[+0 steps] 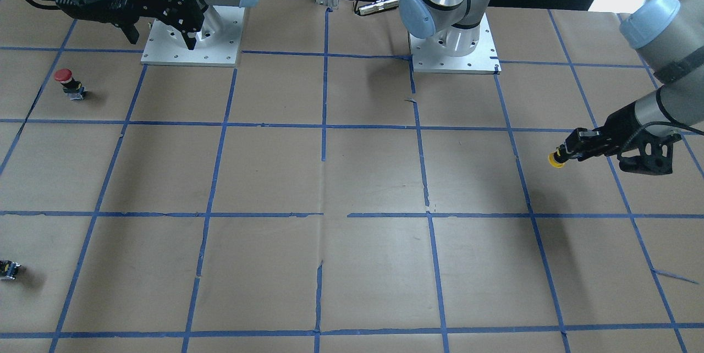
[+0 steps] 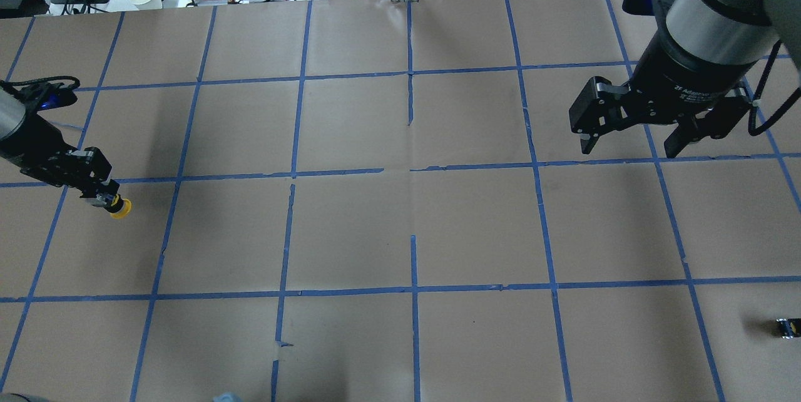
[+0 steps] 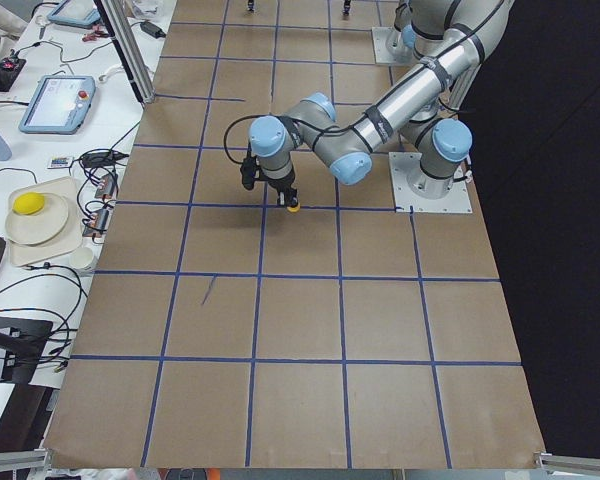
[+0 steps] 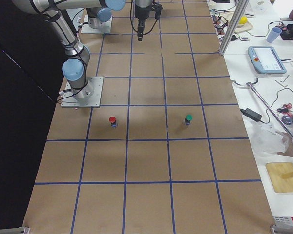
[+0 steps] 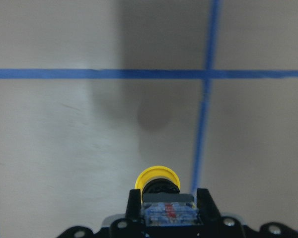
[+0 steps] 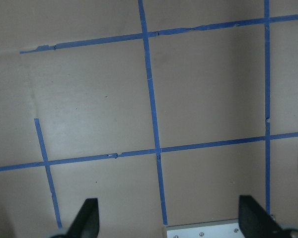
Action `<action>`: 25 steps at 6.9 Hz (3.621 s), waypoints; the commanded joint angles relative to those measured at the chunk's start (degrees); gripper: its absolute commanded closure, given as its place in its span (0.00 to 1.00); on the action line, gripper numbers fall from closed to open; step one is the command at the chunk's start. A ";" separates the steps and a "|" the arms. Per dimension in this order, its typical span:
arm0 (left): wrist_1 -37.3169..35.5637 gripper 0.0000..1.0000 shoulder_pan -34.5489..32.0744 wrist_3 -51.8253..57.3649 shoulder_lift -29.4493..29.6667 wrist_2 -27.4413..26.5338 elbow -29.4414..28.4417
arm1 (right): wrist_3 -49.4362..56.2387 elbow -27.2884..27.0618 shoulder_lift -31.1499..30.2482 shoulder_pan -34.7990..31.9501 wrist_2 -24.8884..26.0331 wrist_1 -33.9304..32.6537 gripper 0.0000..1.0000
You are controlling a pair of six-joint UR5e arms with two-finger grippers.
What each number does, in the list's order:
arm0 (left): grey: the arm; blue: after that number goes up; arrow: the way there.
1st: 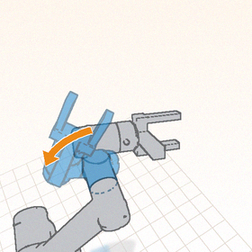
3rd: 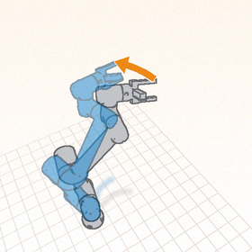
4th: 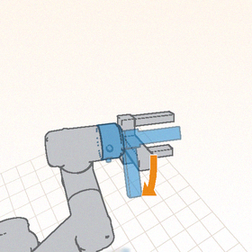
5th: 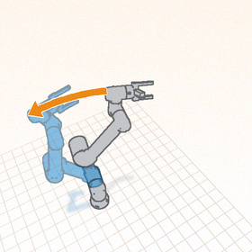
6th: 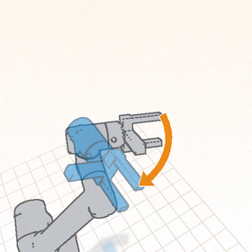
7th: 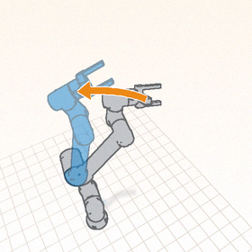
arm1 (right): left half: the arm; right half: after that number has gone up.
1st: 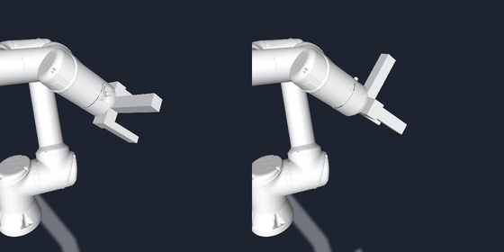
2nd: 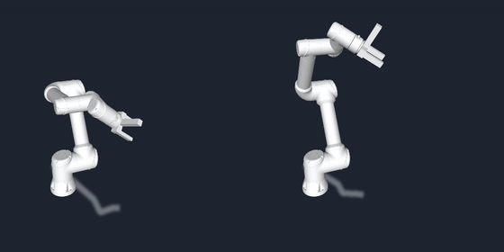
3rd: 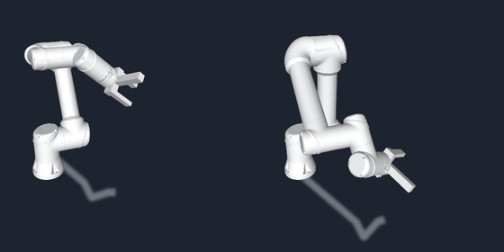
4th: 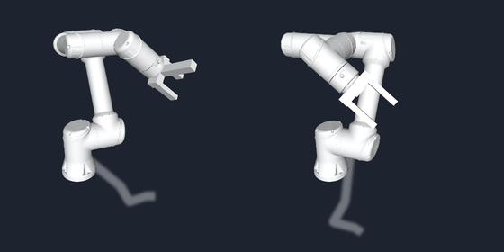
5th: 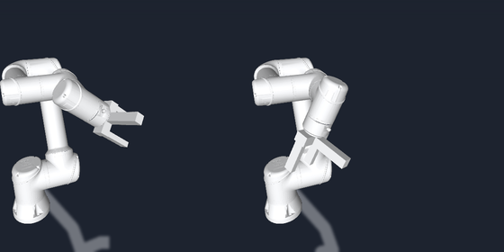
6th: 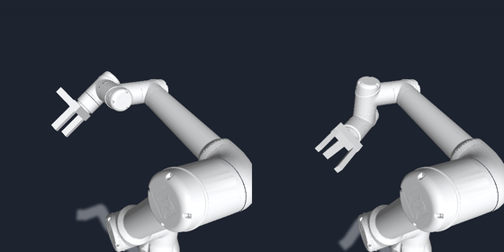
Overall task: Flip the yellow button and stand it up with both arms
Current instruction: 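Raise the yellow button toward the center while the right gripper approaches, then close the right gripper on the yellow cap held by the left gripper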
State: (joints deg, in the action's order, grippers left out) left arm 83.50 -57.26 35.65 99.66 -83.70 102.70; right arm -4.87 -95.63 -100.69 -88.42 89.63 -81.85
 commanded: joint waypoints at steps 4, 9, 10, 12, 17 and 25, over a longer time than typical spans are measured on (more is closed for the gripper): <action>18.28 0.98 -19.79 -4.00 -7.18 40.73 -3.03 | -28.55 0.44 2.24 0.44 -25.67 -2.95 0.00; 21.53 0.98 -29.74 -9.89 -12.11 72.23 -2.06 | -53.02 0.01 3.92 4.57 -44.85 -6.65 0.00; 21.35 0.98 -29.92 -11.38 -12.21 72.70 -2.15 | -55.58 0.09 3.57 4.66 -49.59 -7.00 0.00; 18.04 0.98 -30.89 -11.48 -12.21 75.78 -1.89 | -57.43 0.09 3.13 4.57 -51.57 -6.83 0.00; 17.66 0.98 -31.51 -11.48 -12.20 77.89 -1.01 | -60.61 -0.61 0.23 4.49 -53.59 -5.60 0.00; 17.66 0.98 -31.51 -11.57 -12.91 78.07 -1.10 | -60.44 -2.81 -2.41 4.40 -53.85 -3.23 0.17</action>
State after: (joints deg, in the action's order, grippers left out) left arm 101.16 -88.78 24.08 86.95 -5.69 101.61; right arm -65.41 -98.40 -103.03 -84.02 35.84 -85.14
